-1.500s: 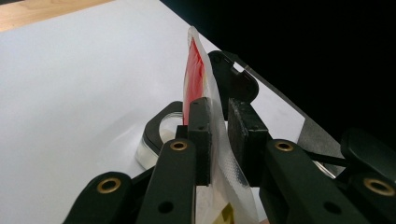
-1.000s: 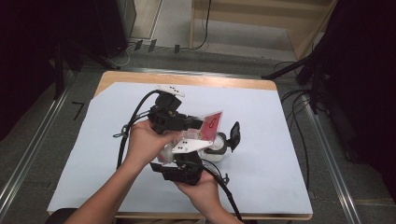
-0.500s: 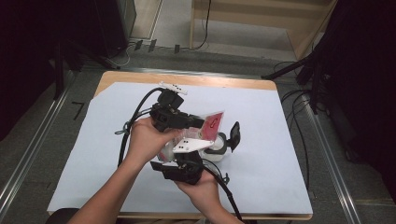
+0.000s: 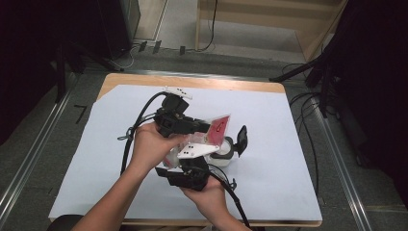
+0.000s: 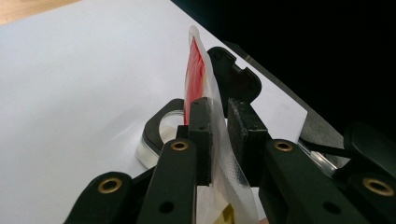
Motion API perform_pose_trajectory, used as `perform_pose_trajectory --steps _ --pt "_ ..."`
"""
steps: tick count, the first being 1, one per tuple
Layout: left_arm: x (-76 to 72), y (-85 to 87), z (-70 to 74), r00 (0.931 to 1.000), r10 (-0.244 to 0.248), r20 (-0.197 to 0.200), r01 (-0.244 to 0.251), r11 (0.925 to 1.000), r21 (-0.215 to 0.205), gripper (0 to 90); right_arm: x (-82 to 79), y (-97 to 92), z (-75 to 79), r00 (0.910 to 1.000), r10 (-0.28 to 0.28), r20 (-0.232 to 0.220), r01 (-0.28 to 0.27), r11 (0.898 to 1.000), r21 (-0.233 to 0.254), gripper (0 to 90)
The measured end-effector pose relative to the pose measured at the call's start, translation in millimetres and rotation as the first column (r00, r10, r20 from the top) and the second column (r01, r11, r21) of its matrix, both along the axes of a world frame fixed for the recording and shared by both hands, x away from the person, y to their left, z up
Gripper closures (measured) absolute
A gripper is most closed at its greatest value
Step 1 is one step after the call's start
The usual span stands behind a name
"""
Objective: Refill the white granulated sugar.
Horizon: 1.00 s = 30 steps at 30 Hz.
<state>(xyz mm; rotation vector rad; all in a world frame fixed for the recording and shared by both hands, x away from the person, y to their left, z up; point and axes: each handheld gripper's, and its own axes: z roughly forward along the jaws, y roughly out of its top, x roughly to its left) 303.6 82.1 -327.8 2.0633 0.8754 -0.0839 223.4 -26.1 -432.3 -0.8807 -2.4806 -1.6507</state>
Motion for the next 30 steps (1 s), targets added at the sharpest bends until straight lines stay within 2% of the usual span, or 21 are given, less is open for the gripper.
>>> perform_pose_trajectory --steps 30 --pt "1.2 -3.0 0.0 1.0 0.0 0.006 0.0 1.0 0.003 80.5 0.5 -1.7 0.2 1.0 -0.005 -0.009 0.005 1.0 0.001 63.7"
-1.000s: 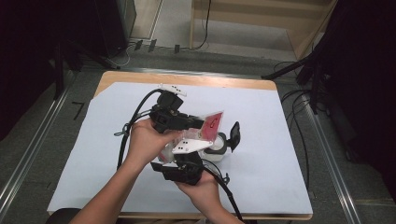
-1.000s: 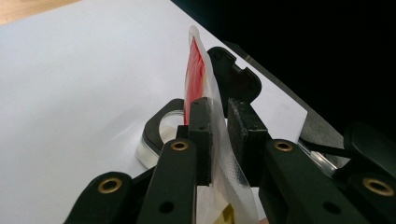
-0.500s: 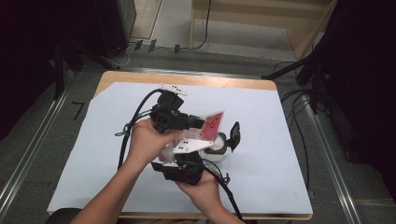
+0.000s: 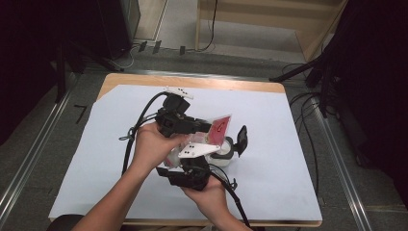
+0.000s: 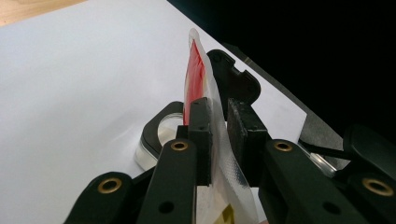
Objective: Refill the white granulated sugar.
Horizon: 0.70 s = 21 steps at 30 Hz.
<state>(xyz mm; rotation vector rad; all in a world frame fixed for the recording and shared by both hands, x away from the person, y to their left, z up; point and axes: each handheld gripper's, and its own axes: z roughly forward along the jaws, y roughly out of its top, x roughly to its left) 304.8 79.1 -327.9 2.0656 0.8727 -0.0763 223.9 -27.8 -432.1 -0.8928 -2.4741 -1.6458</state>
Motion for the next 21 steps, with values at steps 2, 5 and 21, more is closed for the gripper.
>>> perform_pose_trajectory --steps 2,5,21 --pt "-0.1 -0.2 -0.4 1.0 -0.003 0.002 0.003 1.0 -0.007 80.5 -0.2 -0.1 0.0 1.0 0.0 0.0 0.0 1.0 0.0 63.7" --pt "-0.8 -1.2 0.0 1.0 -0.001 0.0 0.001 1.0 -0.004 80.6 -0.3 -0.4 0.0 1.0 0.0 0.001 0.0 1.0 -0.001 63.7" --pt "-1.0 -3.1 1.2 1.0 -0.002 0.006 0.002 1.0 0.004 80.8 -0.8 -0.5 0.3 0.9999 -0.004 0.016 0.004 1.0 -0.01 63.5"
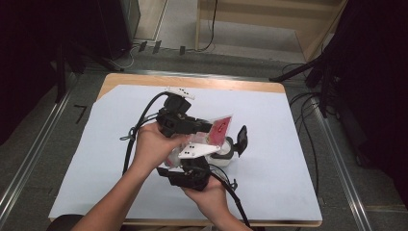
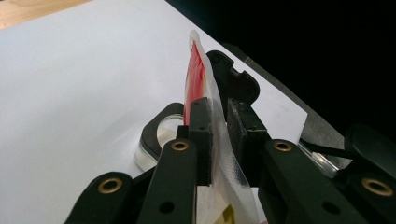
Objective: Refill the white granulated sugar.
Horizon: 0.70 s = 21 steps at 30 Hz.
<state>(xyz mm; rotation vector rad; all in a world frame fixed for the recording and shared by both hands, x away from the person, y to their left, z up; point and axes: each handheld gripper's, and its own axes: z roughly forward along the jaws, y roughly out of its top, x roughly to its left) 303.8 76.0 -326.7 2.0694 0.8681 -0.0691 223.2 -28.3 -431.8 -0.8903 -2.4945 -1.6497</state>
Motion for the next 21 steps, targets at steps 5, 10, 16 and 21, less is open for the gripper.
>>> perform_pose_trajectory --steps 5,10,16,21 --pt "1.2 -0.8 0.6 1.0 -0.008 0.001 0.008 1.0 0.001 80.8 -0.1 -0.4 0.7 1.0 -0.005 0.003 0.005 1.0 0.0 63.7" --pt "1.6 -1.2 0.5 1.0 -0.006 0.001 0.006 1.0 -0.003 80.8 0.1 -0.4 0.8 1.0 -0.007 0.004 0.007 1.0 0.001 63.7" --pt "1.6 -1.9 0.5 1.0 -0.005 0.002 0.005 1.0 -0.007 80.8 0.1 -0.7 1.0 0.9999 -0.008 0.008 0.008 1.0 0.0 63.8" --pt "1.2 -2.5 0.4 1.0 -0.006 0.005 0.006 0.9999 -0.012 80.8 -0.1 -0.9 1.1 0.9999 -0.009 0.009 0.009 1.0 -0.001 63.8"
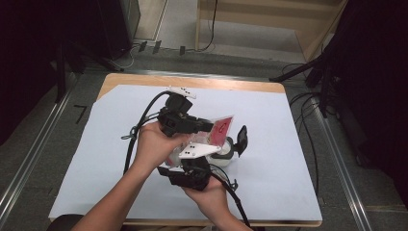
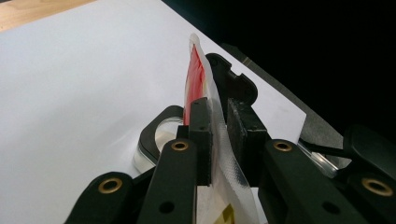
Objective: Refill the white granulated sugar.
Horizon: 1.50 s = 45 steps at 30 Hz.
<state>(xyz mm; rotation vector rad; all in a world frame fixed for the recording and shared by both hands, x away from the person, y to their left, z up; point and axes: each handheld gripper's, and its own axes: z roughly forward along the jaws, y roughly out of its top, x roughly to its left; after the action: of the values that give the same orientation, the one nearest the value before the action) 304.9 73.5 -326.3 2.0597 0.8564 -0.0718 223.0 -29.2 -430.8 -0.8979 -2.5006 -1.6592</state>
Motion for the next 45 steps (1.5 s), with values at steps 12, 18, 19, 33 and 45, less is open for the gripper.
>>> perform_pose_trajectory --steps 12,18,19,33,45 --pt "-0.5 0.5 1.1 1.0 -0.005 0.001 0.005 1.0 0.005 81.1 -0.7 0.5 0.5 1.0 0.001 0.009 -0.001 1.0 -0.006 63.9" --pt "0.5 1.0 0.8 1.0 -0.007 0.001 0.007 1.0 -0.002 81.2 -0.6 0.5 0.9 0.9999 0.002 0.01 -0.002 1.0 -0.006 63.9" --pt "0.6 0.9 0.8 1.0 -0.007 0.001 0.007 1.0 -0.002 81.2 -0.5 0.5 0.9 1.0 0.002 0.01 -0.002 1.0 -0.006 63.9" --pt "4.3 0.0 0.3 1.0 -0.01 -0.001 0.01 1.0 0.0 81.3 0.9 -0.3 0.8 0.9999 0.001 0.016 -0.001 1.0 -0.012 63.9" --pt "7.1 2.2 0.6 0.9998 -0.012 -0.019 0.012 0.9999 -0.009 81.1 0.1 0.0 2.7 0.9995 0.0 0.032 0.0 1.0 -0.028 64.0"
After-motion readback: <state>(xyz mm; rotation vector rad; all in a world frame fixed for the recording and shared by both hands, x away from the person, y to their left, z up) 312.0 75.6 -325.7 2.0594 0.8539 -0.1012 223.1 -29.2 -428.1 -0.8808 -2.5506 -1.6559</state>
